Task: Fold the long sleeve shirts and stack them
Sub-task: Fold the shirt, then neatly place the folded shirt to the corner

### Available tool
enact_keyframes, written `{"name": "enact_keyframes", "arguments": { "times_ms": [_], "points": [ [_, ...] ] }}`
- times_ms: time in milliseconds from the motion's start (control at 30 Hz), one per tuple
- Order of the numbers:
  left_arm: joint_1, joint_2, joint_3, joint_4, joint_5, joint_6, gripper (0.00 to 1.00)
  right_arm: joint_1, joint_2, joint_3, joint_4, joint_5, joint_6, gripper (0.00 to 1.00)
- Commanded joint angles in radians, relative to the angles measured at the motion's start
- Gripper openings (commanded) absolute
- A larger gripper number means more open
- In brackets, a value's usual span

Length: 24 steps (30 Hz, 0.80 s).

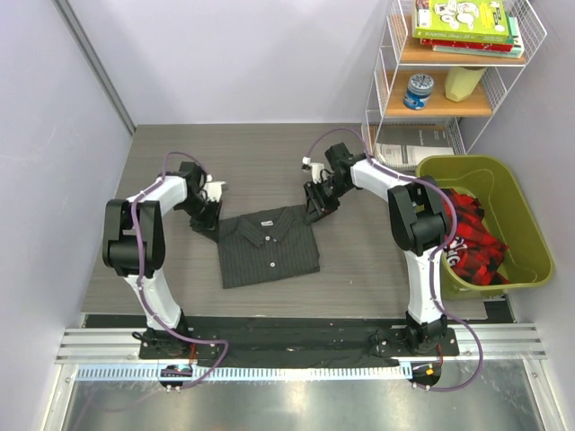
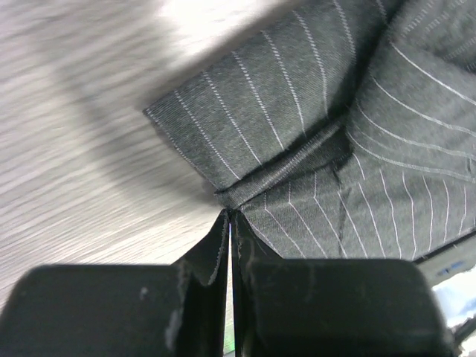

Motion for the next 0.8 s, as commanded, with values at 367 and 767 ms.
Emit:
{"name": "enact_keyframes", "arguments": {
  "times_ms": [367,767],
  "points": [
    [-0.296,-0.233,0.106,-0.024,-0.166,-0.174,0.77,-0.147,-0.180,-0.017,-0.043,-0.021,0.003,1.00],
    [-0.503,0.104,0.190,-0.090,-0.292,-0.107,0.89,-0.157,-0.247,-0.091,-0.053,0.025,-0.033,1.00]
  ]
}}
